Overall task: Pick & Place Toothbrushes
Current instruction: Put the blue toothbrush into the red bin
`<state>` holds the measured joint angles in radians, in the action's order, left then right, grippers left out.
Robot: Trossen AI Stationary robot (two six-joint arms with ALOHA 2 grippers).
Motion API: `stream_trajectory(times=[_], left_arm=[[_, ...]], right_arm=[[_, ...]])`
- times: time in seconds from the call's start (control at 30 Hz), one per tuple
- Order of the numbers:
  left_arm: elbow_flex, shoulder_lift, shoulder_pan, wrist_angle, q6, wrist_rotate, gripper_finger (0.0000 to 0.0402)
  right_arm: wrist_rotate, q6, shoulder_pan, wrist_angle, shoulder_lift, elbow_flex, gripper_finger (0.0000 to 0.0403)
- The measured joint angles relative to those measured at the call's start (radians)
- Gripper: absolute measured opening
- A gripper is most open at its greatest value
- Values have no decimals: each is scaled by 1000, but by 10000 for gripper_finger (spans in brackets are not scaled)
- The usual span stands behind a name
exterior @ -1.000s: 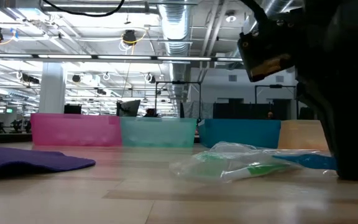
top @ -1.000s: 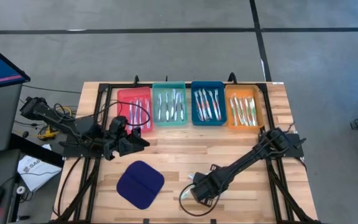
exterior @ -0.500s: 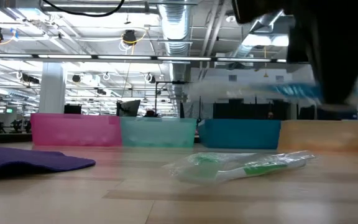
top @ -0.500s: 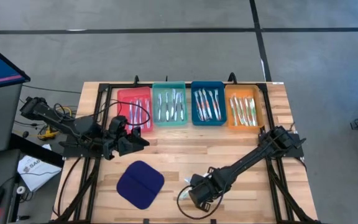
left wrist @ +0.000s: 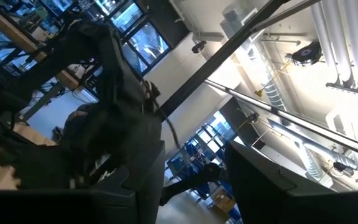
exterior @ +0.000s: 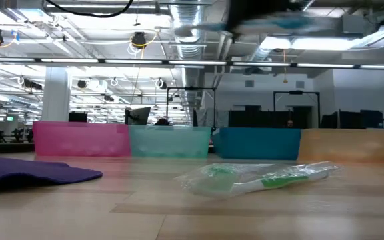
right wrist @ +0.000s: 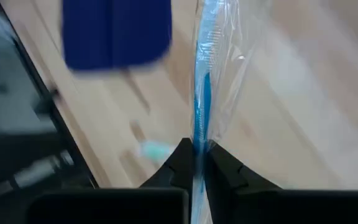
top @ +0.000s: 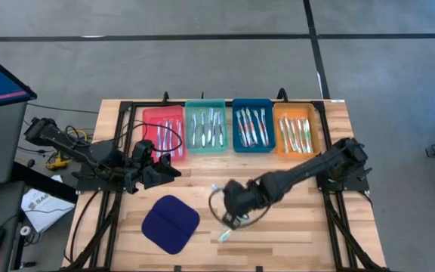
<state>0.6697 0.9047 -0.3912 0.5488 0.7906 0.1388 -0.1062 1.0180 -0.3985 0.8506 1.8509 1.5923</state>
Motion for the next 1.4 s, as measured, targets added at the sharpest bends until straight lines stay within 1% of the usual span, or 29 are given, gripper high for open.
stream_trajectory(times=[0.1,0.3,0.43,0.63,0.7,0.83,0.9,0.97,1.03,1.1,1.17,1.3,1.37,1.4], left_arm=[[0,0,0,0,0,0,163],[0,-2,0,32,5,13,163],[0,-3,6,89,92,15,163],[0,-12,13,105,304,9,163],[1,-13,13,108,387,9,163],[1,-14,36,104,649,30,163],[1,-14,73,104,711,11,163],[1,-14,120,104,698,-35,163],[1,-14,175,104,647,-98,163],[1,-14,227,104,609,-146,163],[1,-14,277,103,578,-172,163],[1,-14,380,103,556,-175,163],[1,-14,431,103,501,-172,163],[1,-14,456,103,481,-161,163]], right_arm=[[-47,-4,58,-78,-42,0,11],[-88,-73,166,-269,-110,0,12],[-132,-181,218,-361,-157,0,11],[-243,-442,290,-433,-227,0,11],[-251,-544,312,-450,-243,0,11],[-254,-735,344,-466,-269,0,11],[-254,-788,356,-495,-270,0,11],[-254,-798,369,-505,-270,4,11],[-253,-791,378,-504,-269,22,11],[-253,-763,389,-508,-263,44,11],[-251,-720,400,-485,-261,59,11],[-197,-675,420,-477,-260,94,11],[-157,-606,437,-415,-260,127,11],[-117,-561,450,-381,-260,148,11]])
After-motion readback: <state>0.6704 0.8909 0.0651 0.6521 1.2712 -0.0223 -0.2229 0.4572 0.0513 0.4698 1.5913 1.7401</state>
